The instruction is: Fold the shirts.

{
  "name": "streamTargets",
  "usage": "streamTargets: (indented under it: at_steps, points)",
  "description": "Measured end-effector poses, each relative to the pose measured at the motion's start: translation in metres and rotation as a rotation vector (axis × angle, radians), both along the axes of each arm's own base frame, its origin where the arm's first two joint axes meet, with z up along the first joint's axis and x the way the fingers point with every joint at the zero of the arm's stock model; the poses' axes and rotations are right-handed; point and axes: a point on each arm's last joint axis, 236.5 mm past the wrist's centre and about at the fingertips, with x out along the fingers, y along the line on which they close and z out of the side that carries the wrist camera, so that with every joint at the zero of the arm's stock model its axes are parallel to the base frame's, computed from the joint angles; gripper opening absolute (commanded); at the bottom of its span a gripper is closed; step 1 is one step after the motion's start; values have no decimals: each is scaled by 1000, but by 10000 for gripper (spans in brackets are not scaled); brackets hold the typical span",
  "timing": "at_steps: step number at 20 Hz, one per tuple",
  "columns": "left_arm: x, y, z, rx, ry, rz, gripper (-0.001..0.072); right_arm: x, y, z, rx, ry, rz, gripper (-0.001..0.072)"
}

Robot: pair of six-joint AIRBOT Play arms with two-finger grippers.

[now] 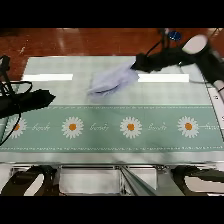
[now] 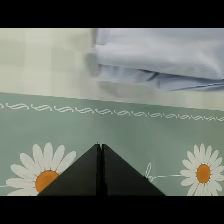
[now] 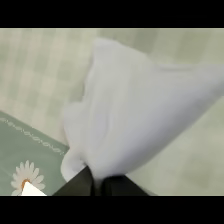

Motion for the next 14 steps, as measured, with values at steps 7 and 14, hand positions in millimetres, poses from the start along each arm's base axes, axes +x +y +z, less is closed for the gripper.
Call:
streamTargets:
  at_steps: [7,14]
  points:
    - [3,0,-10,2,31,0,22,11,-170,105,-101,-51,-301,22]
    - [4,0,-11,2,35,0,22,-66,-323,122,-100,112,-648,21]
